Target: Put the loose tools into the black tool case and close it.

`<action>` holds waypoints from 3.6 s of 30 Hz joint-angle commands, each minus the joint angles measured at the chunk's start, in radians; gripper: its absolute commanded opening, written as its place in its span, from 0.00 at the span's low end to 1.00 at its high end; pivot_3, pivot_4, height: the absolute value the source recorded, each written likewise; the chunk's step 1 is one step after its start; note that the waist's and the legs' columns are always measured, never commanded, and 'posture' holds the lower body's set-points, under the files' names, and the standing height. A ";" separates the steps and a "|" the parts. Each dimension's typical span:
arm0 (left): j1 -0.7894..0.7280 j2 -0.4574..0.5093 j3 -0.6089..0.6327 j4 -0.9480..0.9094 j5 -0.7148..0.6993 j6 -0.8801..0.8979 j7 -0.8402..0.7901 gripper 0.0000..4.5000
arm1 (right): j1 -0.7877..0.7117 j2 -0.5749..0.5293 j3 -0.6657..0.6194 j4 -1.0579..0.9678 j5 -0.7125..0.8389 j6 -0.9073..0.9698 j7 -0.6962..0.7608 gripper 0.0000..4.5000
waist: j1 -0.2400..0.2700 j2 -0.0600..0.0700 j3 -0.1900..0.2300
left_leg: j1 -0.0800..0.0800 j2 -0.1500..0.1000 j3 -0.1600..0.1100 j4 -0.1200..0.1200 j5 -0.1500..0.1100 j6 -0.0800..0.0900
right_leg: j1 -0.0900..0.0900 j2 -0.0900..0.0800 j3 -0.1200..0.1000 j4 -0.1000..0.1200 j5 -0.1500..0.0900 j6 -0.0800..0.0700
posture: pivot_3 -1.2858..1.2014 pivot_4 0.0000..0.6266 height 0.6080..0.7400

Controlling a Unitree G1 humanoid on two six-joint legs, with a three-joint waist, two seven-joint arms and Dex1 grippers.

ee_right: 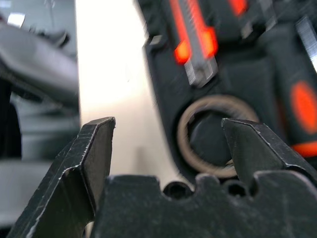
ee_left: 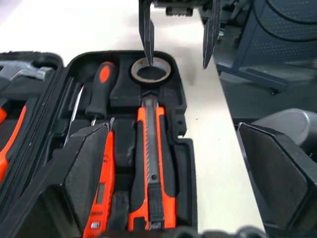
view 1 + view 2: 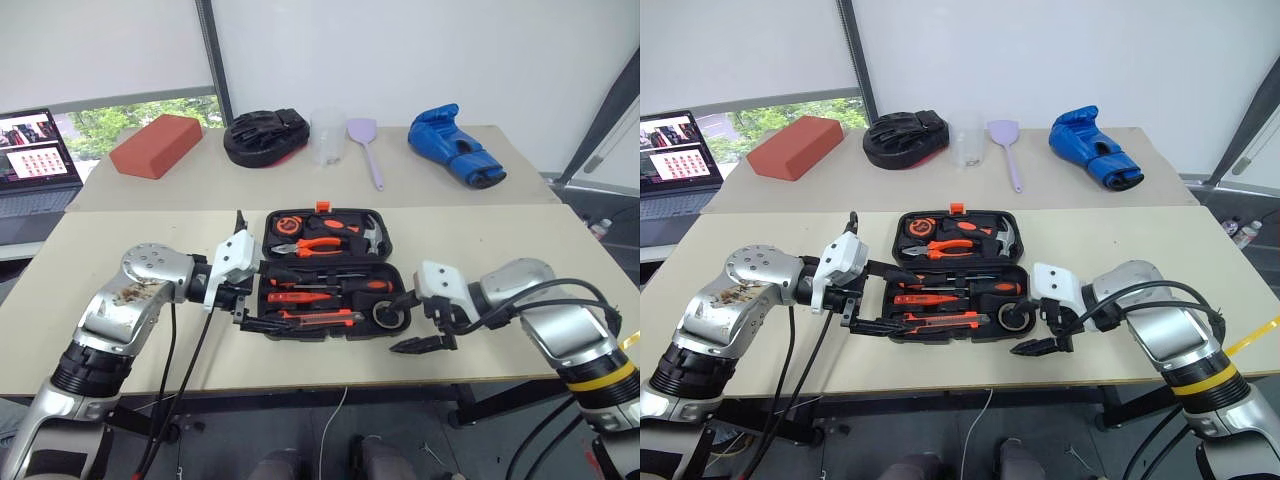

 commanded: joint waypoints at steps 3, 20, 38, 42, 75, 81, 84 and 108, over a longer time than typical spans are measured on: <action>0.032 0.021 0.064 0.185 0.085 -0.111 0.085 0.66 | -0.066 -0.015 -0.125 0.186 0.002 -0.041 -0.067 0.42 | 0.001 0.000 0.000 | 0.000 0.000 0.000 0.000 0.000 0.000 | 0.000 0.000 0.000 0.000 0.000 0.000 | 0.52 0.24 1.00; -0.038 -0.070 0.001 0.449 0.224 -0.242 0.112 0.01 | -0.162 0.131 0.026 0.615 -0.249 -0.520 -0.113 0.00 | -0.004 0.000 0.000 | -0.001 0.000 0.001 0.000 0.000 0.000 | -0.002 0.000 0.000 0.001 0.000 0.000 | 0.52 0.24 1.00; 0.144 -0.016 0.017 0.165 0.166 -0.123 0.008 0.01 | 0.068 0.078 -0.029 0.242 -0.178 -0.405 0.000 0.00 | -0.002 0.000 0.000 | -0.004 0.000 0.001 -0.001 0.000 0.001 | -0.006 0.000 0.000 0.002 0.000 0.000 | 0.52 0.24 1.00; 0.180 -0.004 0.032 0.149 0.174 -0.128 0.018 0.01 | 0.128 0.061 -0.049 0.175 -0.168 -0.378 -0.007 0.00 | -0.002 0.000 0.000 | -0.004 0.000 0.001 -0.001 0.000 0.001 | -0.006 0.000 0.000 0.002 0.000 0.000 | 0.52 0.24 1.00; -0.461 -0.226 0.169 0.925 0.139 0.333 0.365 0.87 | -0.400 0.315 -0.199 0.786 -0.071 0.229 -0.457 0.86 | -0.017 0.000 0.000 | -0.011 -0.001 0.000 0.006 0.000 0.001 | -0.011 -0.001 -0.001 0.011 0.003 0.000 | 0.52 0.24 1.00; -0.471 -0.237 0.170 0.960 0.138 0.322 0.368 0.45 | -0.388 0.334 -0.157 0.793 -0.100 0.205 -0.462 0.47 | -0.025 0.000 0.000 | -0.011 -0.002 0.001 0.010 0.000 0.000 | -0.011 -0.001 0.000 0.014 0.003 0.000 | 0.52 0.24 1.00; -0.457 -0.241 0.163 0.942 0.137 0.330 0.358 0.25 | -0.371 0.334 -0.131 0.767 -0.106 0.202 -0.449 0.27 | -0.022 0.000 -0.001 | -0.011 -0.002 0.001 0.013 0.000 0.000 | -0.010 -0.001 0.000 0.014 0.003 0.000 | 0.52 0.24 1.00; -0.244 -0.265 0.255 0.528 0.132 -0.201 0.404 0.00 | -0.281 0.343 -0.226 0.493 -0.125 -0.204 -0.627 0.01 | -0.026 0.000 -0.002 | -0.019 -0.002 0.001 0.015 0.000 0.000 | -0.021 -0.001 0.001 0.018 0.004 0.000 | 0.52 0.24 1.00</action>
